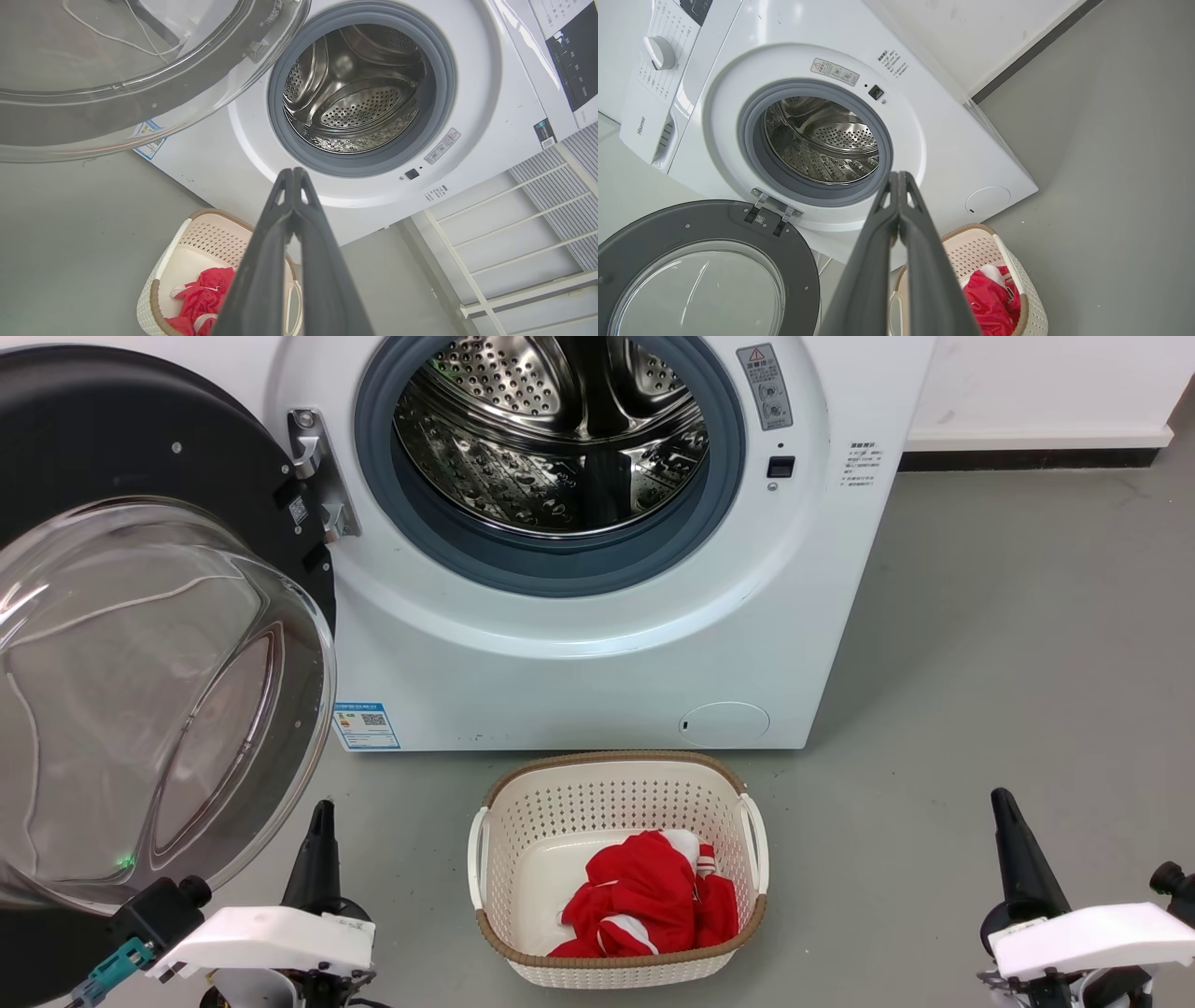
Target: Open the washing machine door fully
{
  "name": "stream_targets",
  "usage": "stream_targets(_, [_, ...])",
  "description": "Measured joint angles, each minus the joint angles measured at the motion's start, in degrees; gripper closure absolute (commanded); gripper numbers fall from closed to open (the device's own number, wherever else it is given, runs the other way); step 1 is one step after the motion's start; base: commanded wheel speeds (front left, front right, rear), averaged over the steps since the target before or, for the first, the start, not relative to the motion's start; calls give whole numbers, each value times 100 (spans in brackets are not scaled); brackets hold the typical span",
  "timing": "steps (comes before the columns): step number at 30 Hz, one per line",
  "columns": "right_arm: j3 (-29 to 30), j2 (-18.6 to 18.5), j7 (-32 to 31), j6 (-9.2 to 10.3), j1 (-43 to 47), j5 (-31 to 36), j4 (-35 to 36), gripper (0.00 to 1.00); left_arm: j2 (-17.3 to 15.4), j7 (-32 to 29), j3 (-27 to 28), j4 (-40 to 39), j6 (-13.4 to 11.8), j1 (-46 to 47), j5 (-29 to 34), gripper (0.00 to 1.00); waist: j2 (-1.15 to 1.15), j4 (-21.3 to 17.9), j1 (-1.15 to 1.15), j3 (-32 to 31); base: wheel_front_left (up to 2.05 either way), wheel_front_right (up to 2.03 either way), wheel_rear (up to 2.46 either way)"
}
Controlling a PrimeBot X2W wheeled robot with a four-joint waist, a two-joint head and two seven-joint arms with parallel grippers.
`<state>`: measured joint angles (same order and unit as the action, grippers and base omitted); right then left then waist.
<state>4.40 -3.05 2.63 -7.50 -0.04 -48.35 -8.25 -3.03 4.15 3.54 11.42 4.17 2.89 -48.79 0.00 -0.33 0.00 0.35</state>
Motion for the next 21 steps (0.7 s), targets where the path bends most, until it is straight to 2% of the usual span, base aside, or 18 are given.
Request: stream_targets(21, [48,-5,-278,0,-208,-1451,-191,100,3,-353,91,87,108,97,-1427,100,0,8,0,-4,0,0,0])
